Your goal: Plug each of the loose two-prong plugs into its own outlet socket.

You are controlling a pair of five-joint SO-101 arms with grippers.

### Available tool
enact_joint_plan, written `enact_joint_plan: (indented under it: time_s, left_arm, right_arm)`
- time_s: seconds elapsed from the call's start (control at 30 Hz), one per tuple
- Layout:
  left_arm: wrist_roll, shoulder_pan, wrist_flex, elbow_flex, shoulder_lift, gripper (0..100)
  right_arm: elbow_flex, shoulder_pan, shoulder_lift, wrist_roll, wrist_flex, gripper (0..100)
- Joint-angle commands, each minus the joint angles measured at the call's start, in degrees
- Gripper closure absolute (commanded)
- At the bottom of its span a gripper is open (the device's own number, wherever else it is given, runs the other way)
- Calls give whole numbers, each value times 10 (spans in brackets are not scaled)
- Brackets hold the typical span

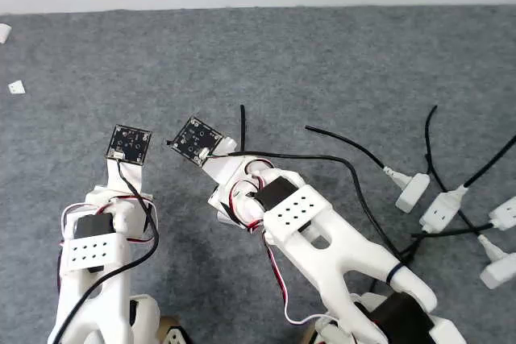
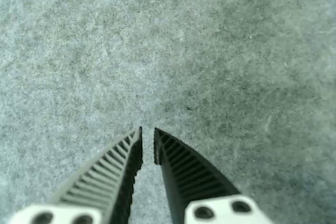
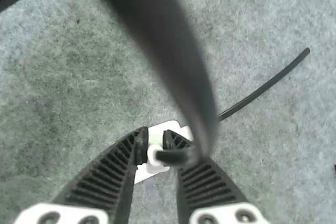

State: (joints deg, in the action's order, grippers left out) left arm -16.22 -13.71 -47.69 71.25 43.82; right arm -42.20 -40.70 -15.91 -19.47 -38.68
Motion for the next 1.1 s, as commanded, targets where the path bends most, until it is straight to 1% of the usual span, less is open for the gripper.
enact_joint_plan:
  time_s: [0.0,0.13,0.3,0.47,0.7,1.07]
  left_arm:
    - [-5,-3,13,-8,7,966]
    - [-5,-3,13,-7,7,966]
    - [-5,-4,13,-7,7,966]
    - [-22,-4,13,-7,7,966]
    - [-23,-4,13,-7,6,966]
    - [-24,-3,13,-7,6,966]
  right_arm:
    - [-6,7,6,-28,4,991]
    - [-2,15,42,-54,20,991]
    - [20,15,81,-65,15,991]
    - [18,14,89,-64,14,991]
    - [3,17,89,-59,8,991]
    - [6,36,85,-47,-45,990]
